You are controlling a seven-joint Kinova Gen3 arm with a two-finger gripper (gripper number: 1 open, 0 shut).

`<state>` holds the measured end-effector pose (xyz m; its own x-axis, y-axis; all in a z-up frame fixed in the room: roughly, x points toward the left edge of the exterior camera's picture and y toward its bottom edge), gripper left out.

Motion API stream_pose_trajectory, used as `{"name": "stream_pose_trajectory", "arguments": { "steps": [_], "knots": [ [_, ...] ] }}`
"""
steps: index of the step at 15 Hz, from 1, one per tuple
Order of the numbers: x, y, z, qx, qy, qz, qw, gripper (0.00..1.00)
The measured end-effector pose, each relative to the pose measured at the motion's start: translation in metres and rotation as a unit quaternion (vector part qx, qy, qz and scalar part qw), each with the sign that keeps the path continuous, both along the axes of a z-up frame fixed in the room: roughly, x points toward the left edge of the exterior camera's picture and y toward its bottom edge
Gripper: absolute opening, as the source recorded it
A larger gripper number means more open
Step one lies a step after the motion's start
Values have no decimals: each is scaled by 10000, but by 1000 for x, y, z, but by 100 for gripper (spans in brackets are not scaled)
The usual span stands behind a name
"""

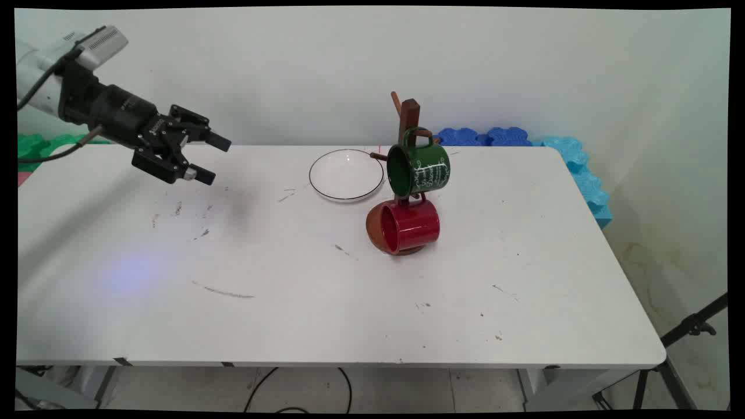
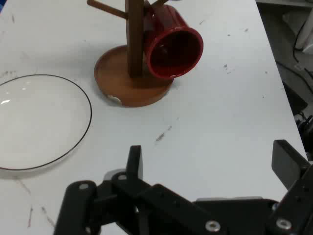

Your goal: Pick up the green mug from the rack

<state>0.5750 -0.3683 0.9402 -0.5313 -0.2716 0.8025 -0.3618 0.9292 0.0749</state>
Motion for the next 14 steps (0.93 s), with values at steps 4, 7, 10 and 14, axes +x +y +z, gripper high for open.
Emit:
{"name": "stream_pose_trajectory", "arguments": {
  "steps": [4, 7, 10, 14],
  "knots": [
    [-5, 2, -5, 20, 21, 57, 10000, 100],
    [-12, 3, -6, 33, 63, 103, 9999, 100],
    [-23, 3, -5, 55, 94, 171, 9998, 100],
    [-48, 4, 7, 136, 159, 306, 9993, 100]
  ]
}}
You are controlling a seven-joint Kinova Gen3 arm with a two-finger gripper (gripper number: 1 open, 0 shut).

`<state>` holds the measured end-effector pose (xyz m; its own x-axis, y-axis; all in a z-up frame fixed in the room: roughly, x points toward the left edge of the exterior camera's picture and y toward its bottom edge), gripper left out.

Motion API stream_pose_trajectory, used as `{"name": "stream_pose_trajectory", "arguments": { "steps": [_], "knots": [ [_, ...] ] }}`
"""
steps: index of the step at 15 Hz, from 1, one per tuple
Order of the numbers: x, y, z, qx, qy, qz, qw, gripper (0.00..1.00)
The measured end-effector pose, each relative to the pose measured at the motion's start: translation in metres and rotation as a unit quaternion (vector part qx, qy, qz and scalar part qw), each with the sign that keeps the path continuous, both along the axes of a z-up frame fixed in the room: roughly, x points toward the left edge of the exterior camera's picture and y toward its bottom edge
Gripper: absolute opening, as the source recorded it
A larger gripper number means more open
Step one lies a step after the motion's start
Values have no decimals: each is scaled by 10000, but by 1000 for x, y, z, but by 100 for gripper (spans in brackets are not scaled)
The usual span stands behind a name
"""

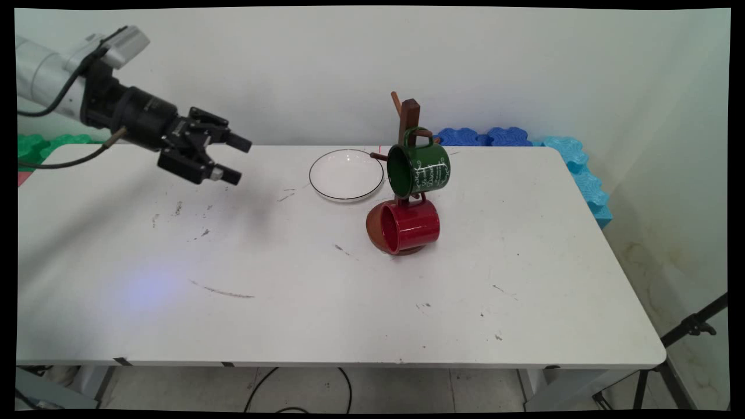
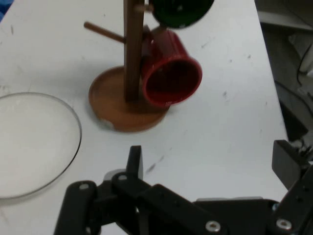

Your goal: Pick up the green mug from the rack

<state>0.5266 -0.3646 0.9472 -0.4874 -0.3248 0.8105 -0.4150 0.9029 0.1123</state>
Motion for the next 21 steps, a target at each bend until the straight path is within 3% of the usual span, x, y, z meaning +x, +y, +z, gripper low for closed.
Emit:
{"name": "stream_pose_trajectory", "arguments": {
  "steps": [5, 10, 14, 21],
  "knots": [
    [-61, 4, 40, 202, 245, 137, 9994, 100],
    [-117, 9, 64, 401, 406, 376, 9977, 100],
    [-156, 9, 62, 542, 410, 637, 9956, 100],
    [-211, -1, 27, 795, 332, 1233, 9886, 100]
  ]
}}
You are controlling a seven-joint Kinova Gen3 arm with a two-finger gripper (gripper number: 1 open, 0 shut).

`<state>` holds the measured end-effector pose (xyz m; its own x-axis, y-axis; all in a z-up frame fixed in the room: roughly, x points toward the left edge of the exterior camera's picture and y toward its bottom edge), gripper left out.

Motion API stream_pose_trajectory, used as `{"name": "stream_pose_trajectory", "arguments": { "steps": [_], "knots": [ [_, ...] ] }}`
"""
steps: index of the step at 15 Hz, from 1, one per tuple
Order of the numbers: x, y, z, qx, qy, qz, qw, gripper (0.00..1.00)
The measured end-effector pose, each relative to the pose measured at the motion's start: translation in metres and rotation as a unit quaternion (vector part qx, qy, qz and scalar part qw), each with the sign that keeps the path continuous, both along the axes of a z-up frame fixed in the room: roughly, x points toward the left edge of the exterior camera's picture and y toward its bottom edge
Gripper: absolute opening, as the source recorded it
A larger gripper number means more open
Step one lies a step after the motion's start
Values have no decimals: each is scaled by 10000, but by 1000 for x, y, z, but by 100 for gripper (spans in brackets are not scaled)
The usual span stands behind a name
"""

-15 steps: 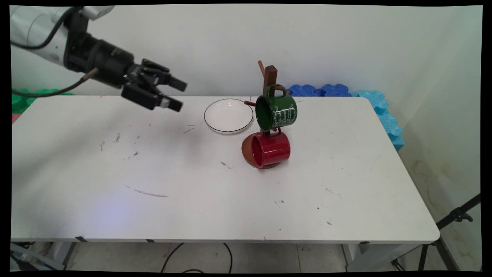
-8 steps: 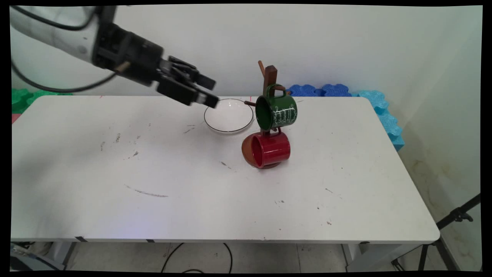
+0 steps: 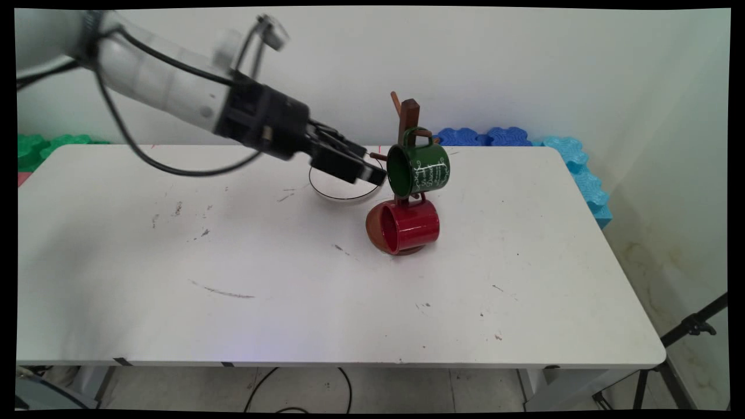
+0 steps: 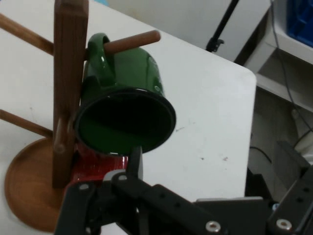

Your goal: Pick up the green mug from the rack

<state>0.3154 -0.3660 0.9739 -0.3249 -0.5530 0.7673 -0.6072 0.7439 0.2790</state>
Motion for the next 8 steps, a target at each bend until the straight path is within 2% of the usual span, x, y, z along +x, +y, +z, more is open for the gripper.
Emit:
{"name": "stream_pose_trajectory", "arguments": {
  "steps": [8],
  "knots": [
    [-50, -21, -41, 86, 83, 374, 9992, 100]
  ]
}}
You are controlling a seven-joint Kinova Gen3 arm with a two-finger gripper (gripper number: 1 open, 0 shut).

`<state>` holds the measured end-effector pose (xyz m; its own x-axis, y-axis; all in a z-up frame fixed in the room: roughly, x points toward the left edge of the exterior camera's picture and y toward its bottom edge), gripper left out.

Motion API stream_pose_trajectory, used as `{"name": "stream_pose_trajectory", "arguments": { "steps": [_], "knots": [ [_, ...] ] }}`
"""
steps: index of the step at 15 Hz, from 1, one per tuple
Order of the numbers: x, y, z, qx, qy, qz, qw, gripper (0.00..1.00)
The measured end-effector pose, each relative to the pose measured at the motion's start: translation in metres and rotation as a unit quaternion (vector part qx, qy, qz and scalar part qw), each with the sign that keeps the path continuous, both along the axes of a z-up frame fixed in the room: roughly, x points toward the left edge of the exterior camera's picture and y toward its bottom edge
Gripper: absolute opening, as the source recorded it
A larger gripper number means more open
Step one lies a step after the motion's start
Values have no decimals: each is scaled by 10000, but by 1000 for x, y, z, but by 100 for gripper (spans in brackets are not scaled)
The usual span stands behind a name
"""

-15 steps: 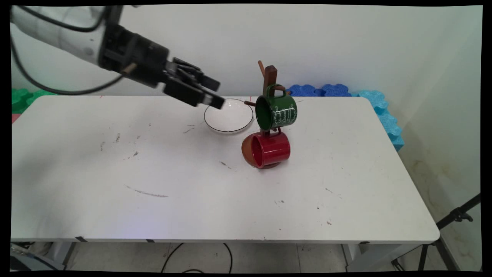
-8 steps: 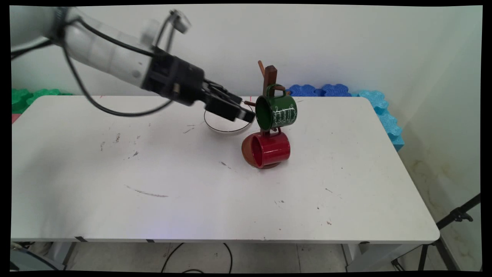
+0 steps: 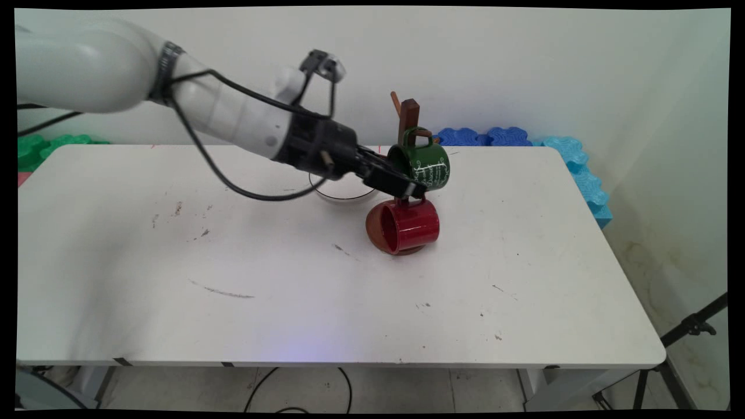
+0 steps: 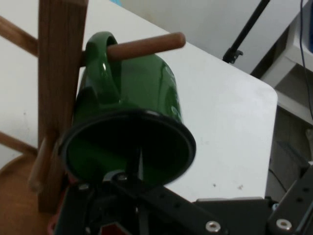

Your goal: Pick up the green mug from the rack

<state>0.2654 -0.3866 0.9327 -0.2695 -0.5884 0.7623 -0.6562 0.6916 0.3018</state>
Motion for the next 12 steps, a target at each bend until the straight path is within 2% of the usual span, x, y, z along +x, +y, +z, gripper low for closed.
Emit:
{"name": "stream_pose_trajectory", "arguments": {
  "steps": [5, 11, 12],
  "knots": [
    [-24, -11, -19, -14, 47, 111, 9999, 100],
    [-35, -15, -31, -44, 75, 161, 9998, 100],
    [-37, -15, -33, -53, 87, 168, 9998, 0]
  ]
}}
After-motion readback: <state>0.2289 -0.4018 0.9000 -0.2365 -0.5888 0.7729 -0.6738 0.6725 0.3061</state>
